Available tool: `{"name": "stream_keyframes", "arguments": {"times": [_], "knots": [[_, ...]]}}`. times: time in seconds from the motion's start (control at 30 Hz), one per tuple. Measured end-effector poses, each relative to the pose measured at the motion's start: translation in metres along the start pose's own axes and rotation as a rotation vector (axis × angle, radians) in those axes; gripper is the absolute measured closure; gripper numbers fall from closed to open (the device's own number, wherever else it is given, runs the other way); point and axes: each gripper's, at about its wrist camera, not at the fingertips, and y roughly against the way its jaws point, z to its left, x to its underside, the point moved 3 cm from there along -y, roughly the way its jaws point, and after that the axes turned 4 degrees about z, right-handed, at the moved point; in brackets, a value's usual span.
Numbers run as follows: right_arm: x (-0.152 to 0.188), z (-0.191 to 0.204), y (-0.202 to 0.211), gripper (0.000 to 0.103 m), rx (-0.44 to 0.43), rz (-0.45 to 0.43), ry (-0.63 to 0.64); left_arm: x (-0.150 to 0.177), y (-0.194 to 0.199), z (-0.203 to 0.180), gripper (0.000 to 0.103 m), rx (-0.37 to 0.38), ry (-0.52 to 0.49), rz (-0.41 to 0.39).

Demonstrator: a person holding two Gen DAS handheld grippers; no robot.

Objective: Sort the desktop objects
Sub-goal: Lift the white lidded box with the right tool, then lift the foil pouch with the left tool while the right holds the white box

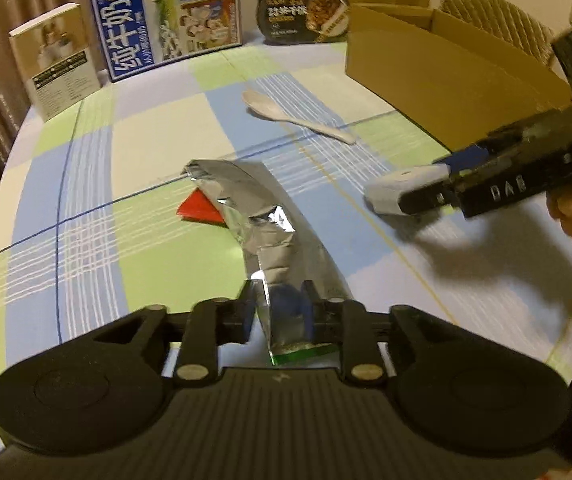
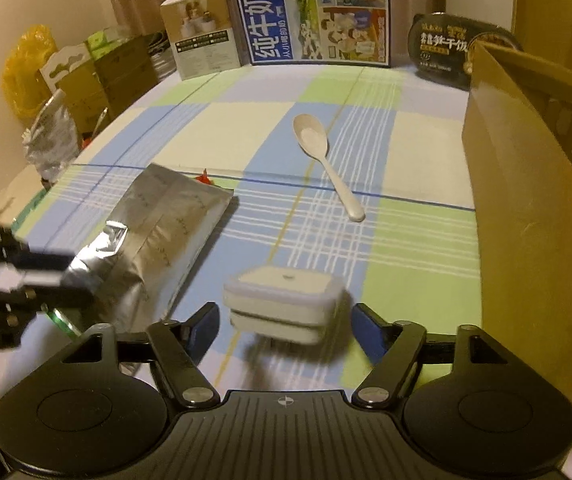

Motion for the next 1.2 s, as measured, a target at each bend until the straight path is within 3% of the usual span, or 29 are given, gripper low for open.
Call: {"name": "stream_keyframes", "arguments": {"times": [0.07, 0.2, 0.43, 0.53, 0.57, 0.8, 0.97, 1.1, 1.2], "knots": [[0.004, -0.002, 0.0, 0.019, 0.002, -0.005, -0.028, -0.004, 0.001, 0.002, 0.067, -0.014, 0.015, -0.017], [0.002, -0.005, -0.002, 0.019, -0.017, -0.029, -0.1, -0.014, -0.001, 0.006, 0.055, -0.022, 0.071, -0.032], [-0.003, 0.006, -0.019, 0.019, 0.012, -0.026, -0.035, -0.019, -0.013, 0.008, 0.034, -0.06, 0.11, -0.032], [-0.004, 0.003, -0.022, 0.039, 0.013, -0.025, -0.045, -0.02, -0.018, 0.007, 0.033, -0.067, 0.109, -0.028], [-0.005, 0.002, -0.02, 0.039, 0.018, -0.029, -0.05, -0.02, -0.02, 0.006, 0.033, -0.062, 0.109, -0.028], [0.0, -0.004, -0.015, 0.04, 0.03, -0.031, -0.063, -0.031, -0.035, -0.001, 0.033, -0.044, 0.12, -0.015], [-0.001, -0.003, -0.016, 0.04, 0.028, -0.031, -0.058, -0.039, -0.054, 0.003, 0.035, -0.006, 0.176, 0.052], [-0.002, -0.002, -0.017, 0.04, 0.026, -0.028, -0.047, -0.04, -0.071, 0.008, 0.051, 0.009, 0.204, 0.119], [-0.002, -0.001, -0.018, 0.04, 0.026, -0.028, -0.039, -0.04, -0.076, 0.01, 0.053, 0.026, 0.213, 0.14]]}}
